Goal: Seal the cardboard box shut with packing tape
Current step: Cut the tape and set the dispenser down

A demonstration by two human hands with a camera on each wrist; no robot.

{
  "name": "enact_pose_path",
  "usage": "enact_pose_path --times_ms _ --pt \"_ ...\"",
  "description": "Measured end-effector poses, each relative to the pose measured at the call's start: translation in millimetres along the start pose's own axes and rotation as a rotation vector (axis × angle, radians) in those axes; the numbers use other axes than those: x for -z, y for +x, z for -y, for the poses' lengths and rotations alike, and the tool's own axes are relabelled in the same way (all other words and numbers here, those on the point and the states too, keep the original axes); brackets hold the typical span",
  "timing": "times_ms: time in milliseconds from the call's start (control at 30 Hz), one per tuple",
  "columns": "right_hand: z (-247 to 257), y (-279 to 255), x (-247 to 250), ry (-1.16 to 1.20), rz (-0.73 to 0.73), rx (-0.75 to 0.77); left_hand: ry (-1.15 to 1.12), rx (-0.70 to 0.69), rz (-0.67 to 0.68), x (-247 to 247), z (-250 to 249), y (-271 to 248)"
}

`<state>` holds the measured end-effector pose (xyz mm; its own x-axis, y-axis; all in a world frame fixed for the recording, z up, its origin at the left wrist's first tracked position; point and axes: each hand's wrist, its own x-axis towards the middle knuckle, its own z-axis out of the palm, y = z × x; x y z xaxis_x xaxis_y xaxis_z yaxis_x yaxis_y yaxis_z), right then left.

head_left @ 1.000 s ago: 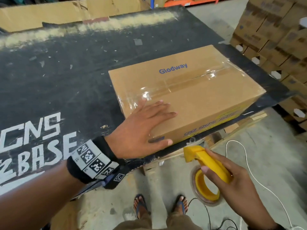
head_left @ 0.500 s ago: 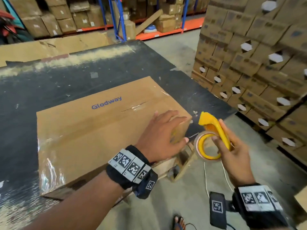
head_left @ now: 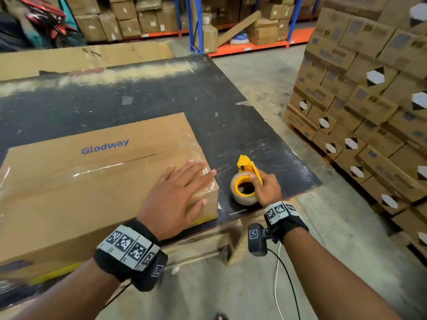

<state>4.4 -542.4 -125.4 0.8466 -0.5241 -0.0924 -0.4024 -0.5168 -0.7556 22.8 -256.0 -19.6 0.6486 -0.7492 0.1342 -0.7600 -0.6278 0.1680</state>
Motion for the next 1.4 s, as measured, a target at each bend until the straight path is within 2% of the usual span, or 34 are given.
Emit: enact_pose_path --times_ms 233,367,433,533,600,733,833,900,1100,1400 --pt "-2 16 1 -0.149 0.041 -0.007 -0.073 0.016 -0.016 3 -3 0" --pt "15 1 16 -0.165 -0.089 -0.030 -0.315 0.071 -0.128 12 1 -12" --pt "38 -13 19 -0.132 -0.167 0.095 -0.331 0.124 -0.184 21 13 -30" --pt "82 -42 12 -0.023 -0.187 0.401 -0.303 0.222 -0.269 38 44 -70" --pt "109 -62 3 -0.039 -0.126 0.559 -0.270 0.315 -0.296 50 72 -101" --pt "148 -81 -20 -0.261 0.034 0.727 -0.086 0.499 -0.307 68 134 -161" --pt "159 -83 -36 -0.453 0.093 0.678 -0.014 0.624 -0.209 70 169 -197" --pt "162 -84 -44 -0.519 0.096 0.640 -0.025 0.644 -0.149 67 180 -213" --pt "183 -107 -65 -0.597 0.090 0.618 -0.047 0.641 -0.148 73 200 -237" --pt "195 -121 -68 -0.620 0.047 0.549 -0.050 0.655 -0.183 71 203 -242"
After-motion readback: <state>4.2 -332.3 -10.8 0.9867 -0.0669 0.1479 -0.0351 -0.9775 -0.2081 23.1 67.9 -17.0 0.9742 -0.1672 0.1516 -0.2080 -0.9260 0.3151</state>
